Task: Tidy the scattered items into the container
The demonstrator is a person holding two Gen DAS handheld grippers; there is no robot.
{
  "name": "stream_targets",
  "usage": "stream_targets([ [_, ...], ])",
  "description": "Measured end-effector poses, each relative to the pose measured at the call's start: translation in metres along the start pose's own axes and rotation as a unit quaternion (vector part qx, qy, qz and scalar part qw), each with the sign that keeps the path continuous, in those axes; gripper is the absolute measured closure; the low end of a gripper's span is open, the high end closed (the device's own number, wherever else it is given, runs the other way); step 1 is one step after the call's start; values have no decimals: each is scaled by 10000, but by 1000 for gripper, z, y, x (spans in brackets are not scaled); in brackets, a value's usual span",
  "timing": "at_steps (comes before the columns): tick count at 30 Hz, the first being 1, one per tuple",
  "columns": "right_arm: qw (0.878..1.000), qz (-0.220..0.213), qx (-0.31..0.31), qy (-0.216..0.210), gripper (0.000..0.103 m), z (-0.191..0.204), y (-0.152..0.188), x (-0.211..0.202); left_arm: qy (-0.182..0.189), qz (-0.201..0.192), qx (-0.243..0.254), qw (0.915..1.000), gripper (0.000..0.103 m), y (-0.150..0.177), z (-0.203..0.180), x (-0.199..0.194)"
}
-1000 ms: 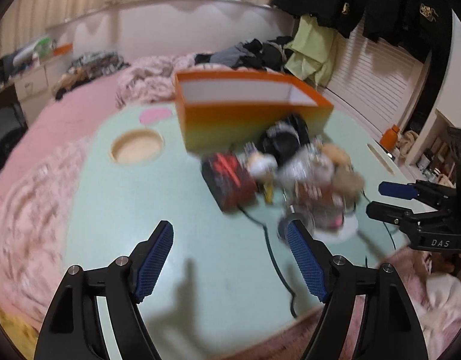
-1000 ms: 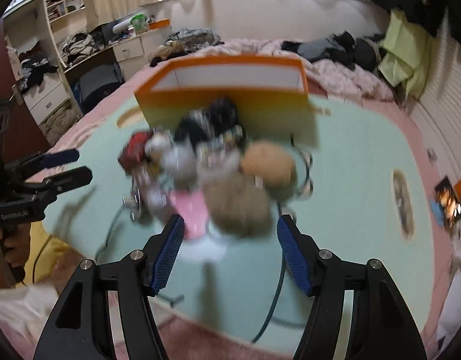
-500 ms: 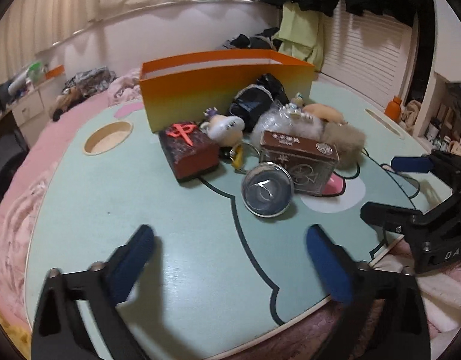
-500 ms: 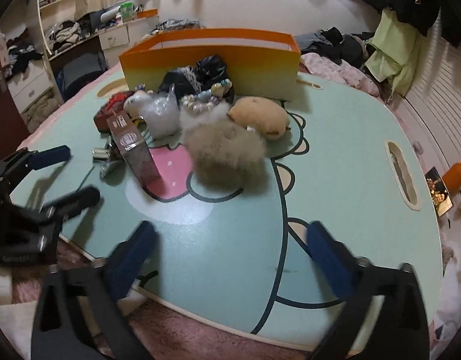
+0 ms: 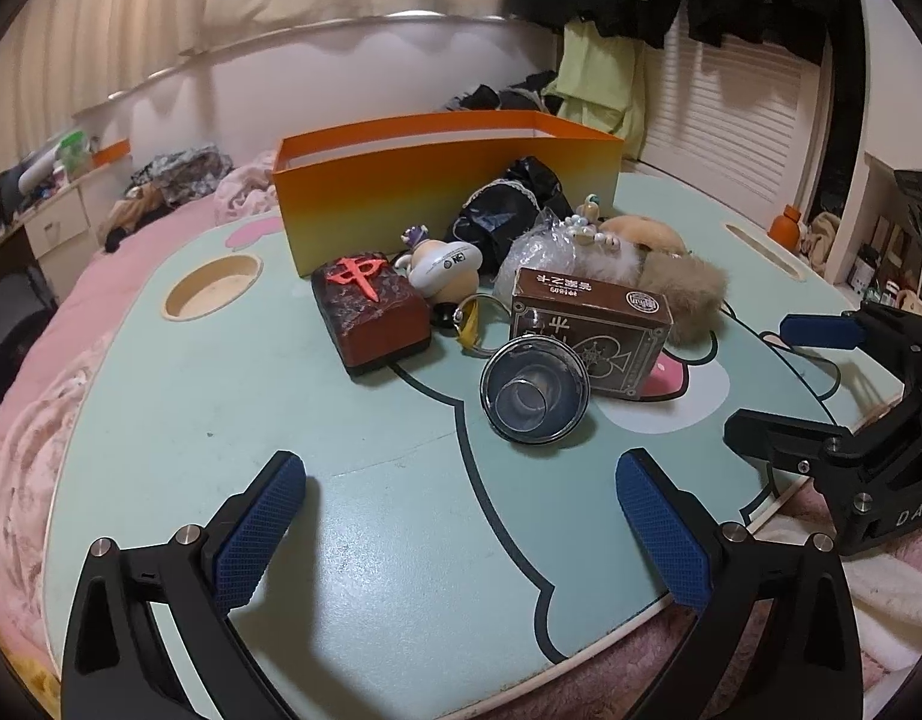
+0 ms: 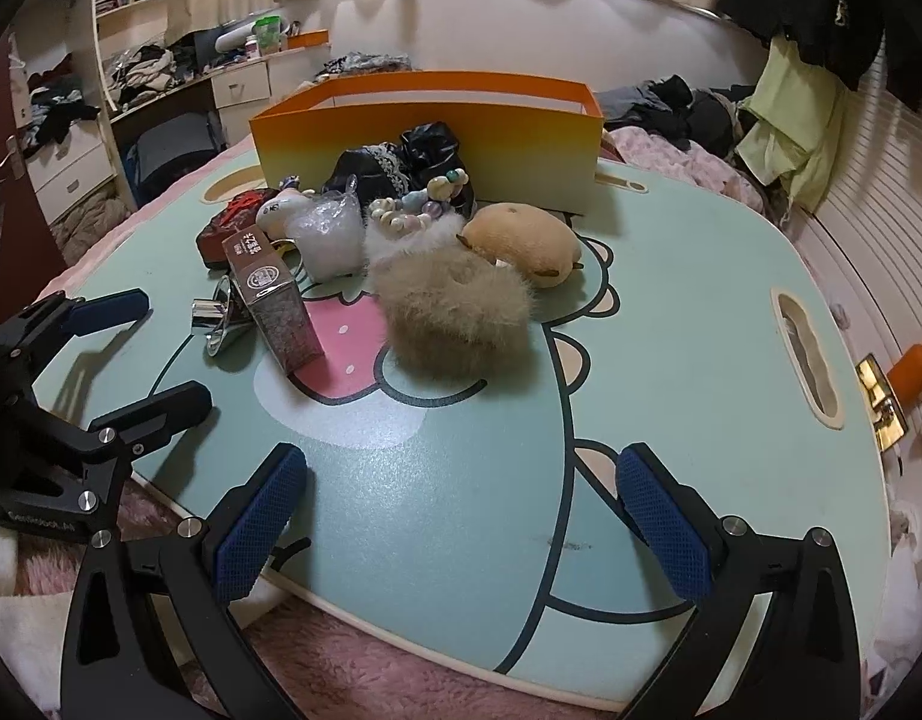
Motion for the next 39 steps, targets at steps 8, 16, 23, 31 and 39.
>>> stream_targets([
  [8, 9999, -117, -53, -25, 0, 2, -1, 0, -21, -35, -40, 10000, 0, 0, -1, 2],
  [16, 9998, -158, -72, -19, 0, 4, -1, -2, -27, -65, -42, 10000, 0, 0, -2, 2],
  [23, 9999, -119, -55, -33, 0, 4, -1, -2, -25, -67, -20, 10000, 0, 1, -3, 2],
  [31, 9999, -102, -43, -34, 0, 4, -1, -2, 19, -71, 17, 10000, 0, 2, -1, 1],
  [39, 9999, -103, -40, -34, 0, 3, -2, -2, 3, -101, 8, 9999, 0, 2, -2, -1],
])
Point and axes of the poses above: each gripper's, at about its wrist camera, not at the fingertips, and x roughly the way its jaws point, z to its left, y to its underside, the point moved 2 cm from there along x, roughly the way its jaws point, and after that the axes turned 7 degrees about y, right-handed, at the moved point
